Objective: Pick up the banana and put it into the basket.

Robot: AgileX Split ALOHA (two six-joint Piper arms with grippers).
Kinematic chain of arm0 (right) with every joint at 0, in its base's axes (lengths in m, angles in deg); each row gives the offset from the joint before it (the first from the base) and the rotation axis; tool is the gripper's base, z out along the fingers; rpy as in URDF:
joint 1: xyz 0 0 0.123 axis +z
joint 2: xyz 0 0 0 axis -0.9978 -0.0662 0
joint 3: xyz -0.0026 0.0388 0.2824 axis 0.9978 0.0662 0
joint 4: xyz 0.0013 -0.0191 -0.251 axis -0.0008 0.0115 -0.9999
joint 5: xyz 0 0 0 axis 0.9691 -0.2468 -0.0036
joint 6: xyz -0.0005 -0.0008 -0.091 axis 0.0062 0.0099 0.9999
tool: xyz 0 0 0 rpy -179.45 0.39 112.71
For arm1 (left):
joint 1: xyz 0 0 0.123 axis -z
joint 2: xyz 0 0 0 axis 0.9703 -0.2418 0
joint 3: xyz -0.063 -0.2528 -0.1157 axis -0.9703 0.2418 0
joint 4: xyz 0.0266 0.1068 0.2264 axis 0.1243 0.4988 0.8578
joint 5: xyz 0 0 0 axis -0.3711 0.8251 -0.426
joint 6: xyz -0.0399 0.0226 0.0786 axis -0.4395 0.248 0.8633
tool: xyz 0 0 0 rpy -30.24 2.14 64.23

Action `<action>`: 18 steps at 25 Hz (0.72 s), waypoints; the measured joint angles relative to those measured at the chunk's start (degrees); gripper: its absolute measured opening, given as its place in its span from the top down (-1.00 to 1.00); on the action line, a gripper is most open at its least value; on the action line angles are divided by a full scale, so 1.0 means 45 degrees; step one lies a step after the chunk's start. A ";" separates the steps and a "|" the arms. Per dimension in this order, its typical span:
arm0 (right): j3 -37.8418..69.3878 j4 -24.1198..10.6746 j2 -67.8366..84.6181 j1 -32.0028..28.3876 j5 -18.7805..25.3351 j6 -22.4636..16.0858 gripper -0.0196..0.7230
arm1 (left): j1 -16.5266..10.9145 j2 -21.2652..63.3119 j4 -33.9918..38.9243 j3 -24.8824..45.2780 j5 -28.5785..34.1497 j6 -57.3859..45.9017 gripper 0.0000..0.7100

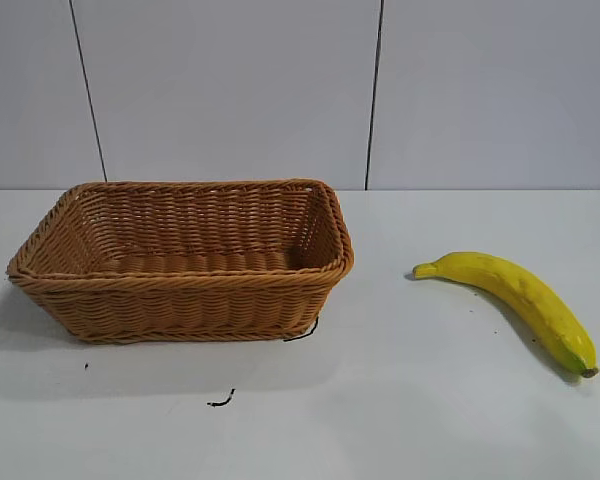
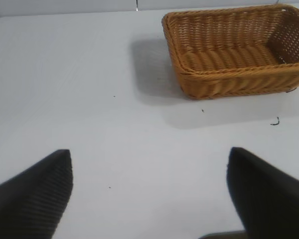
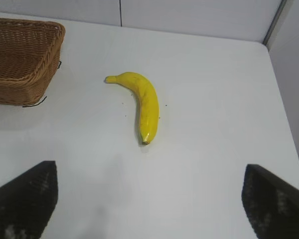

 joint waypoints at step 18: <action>-0.6851 -0.0011 -1.1879 0.0000 0.0220 -0.0038 -0.91 | 0.0000 0.0000 0.0000 0.0000 0.0000 0.0000 -0.79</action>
